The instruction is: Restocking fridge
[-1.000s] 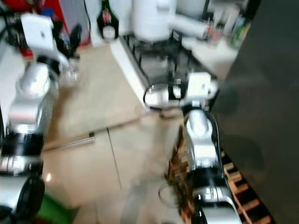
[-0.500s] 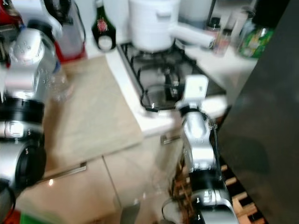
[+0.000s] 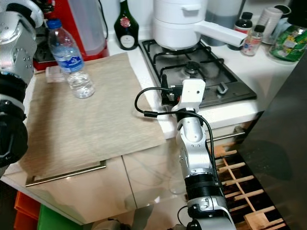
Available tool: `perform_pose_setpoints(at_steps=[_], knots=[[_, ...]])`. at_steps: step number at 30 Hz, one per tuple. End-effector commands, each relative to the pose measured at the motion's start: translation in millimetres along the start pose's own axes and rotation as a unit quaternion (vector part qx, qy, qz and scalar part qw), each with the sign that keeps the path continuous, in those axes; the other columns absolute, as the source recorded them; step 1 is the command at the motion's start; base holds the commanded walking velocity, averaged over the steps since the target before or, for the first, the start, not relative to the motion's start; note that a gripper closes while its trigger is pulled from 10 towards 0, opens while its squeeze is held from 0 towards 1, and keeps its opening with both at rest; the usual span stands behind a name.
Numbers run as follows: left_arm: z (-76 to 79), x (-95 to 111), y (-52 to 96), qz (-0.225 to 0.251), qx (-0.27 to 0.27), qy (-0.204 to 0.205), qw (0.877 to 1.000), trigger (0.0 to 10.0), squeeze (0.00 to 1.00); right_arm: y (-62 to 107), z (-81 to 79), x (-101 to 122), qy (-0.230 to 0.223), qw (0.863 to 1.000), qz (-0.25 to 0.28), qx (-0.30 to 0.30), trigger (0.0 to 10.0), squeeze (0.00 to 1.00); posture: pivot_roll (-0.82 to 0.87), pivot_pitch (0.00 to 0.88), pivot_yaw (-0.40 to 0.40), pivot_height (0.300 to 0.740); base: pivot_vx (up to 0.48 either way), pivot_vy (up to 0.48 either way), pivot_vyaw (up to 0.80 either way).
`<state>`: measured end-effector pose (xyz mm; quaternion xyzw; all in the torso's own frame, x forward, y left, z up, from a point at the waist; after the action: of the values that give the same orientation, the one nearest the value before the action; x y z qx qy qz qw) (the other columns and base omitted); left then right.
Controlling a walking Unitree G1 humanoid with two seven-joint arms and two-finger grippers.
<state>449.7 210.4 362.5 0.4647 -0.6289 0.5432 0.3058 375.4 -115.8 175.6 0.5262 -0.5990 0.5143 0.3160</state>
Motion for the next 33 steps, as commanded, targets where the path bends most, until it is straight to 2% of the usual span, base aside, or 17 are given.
perform_pose_setpoints(at_steps=[1, 3, 7, 16, 21, 24, 29, 30, 32, 33], knots=[[8.5, -6.7, -1.5, -0.024, -0.017, 0.009, 1.000, 10.0, 0.00, -5.1, 1.6, 7.9, -0.001, 1.000, 0.015, -0.005, 10.0, 0.00, -0.10, 0.000, 0.094, 0.732, 0.000, 0.000, 0.00], [13.2, -11.6, -1.7, -0.035, -0.025, 0.028, 0.999, 10.0, 0.00, -6.7, 5.2, 10.2, 0.002, 1.000, 0.018, -0.009, 10.0, 0.00, -0.11, 0.000, 0.100, 0.732, 0.000, 0.000, 0.00], [18.0, -19.1, -0.5, -0.049, -0.037, 0.040, 0.997, 10.0, 0.00, -3.0, 6.7, 9.6, 0.003, 1.000, 0.020, -0.014, 10.0, 0.00, -0.11, 0.000, 0.102, 0.732, 0.000, 0.000, 0.00], [20.7, -36.0, 3.2, -0.088, -0.040, 0.032, 0.995, 10.0, 0.00, 2.1, 1.3, 4.5, -0.002, 1.000, 0.015, -0.011, 10.0, 0.00, -0.12, 0.000, 0.115, 0.732, 0.000, 0.000, 0.00], [18.1, -51.8, 6.9, -0.142, -0.023, 0.055, 0.988, 10.0, 0.00, 3.0, 5.0, 4.2, 0.000, 1.000, 0.013, -0.015, 10.0, 0.00, -0.12, 0.000, 0.111, 0.732, 0.000, 0.000, 0.00], [18.4, -59.5, 9.5, -0.167, -0.018, 0.044, 0.985, 10.0, 0.00, 2.7, 5.8, 4.5, 0.002, 1.000, 0.012, -0.015, 10.0, 0.00, -0.12, 0.000, 0.111, 0.732, 0.000, 0.000, 0.00], [22.3, -59.4, 9.7, -0.162, -0.030, 0.044, 0.985, 10.0, 0.00, 2.3, 4.6, 4.2, 0.002, 1.000, 0.011, -0.014, 10.0, 0.00, -0.12, 0.000, 0.108, 0.732, 0.000, 0.000, 0.00], [31.1, -60.2, 10.6, -0.156, -0.056, 0.035, 0.985, 10.0, 0.16, 2.2, 3.2, 3.5, 0.000, 1.000, 0.010, -0.013, 10.0, 0.00, -0.11, 0.000, 0.108, 0.732, 0.000, 0.000, 0.00], [33.4, -60.5, 10.9, -0.156, -0.063, 0.033, 0.985, 10.0, 0.16, 2.1, 2.9, 3.4, 0.000, 1.000, 0.010, -0.013, 10.0, 0.00, -0.11, 0.000, 0.108, 0.732, 0.000, 0.000, 0.00], [34.9, -59.7, 10.8, -0.150, -0.066, 0.031, 0.986, 0.0, 0.40, 2.0, 2.6, 3.2, 0.000, 1.000, 0.010, -0.013, 10.0, 0.00, -0.11, 0.000, 0.108, 0.732, 0.000, 0.000, 0.00]])
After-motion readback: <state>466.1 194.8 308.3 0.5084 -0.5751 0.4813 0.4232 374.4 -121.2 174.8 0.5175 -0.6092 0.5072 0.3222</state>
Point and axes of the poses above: a point about 5 cm out from each wrist's last joint towards the gripper, its own y axis pointing back from the gripper into the wrist, its own x axis along the axis of the wrist's last joint, z = x × y, the point moved 4 cm from there along -y, pointing out of the wrist towards the gripper, and after that the axes turned 13 degrees about -y, right-handed, at the moved point
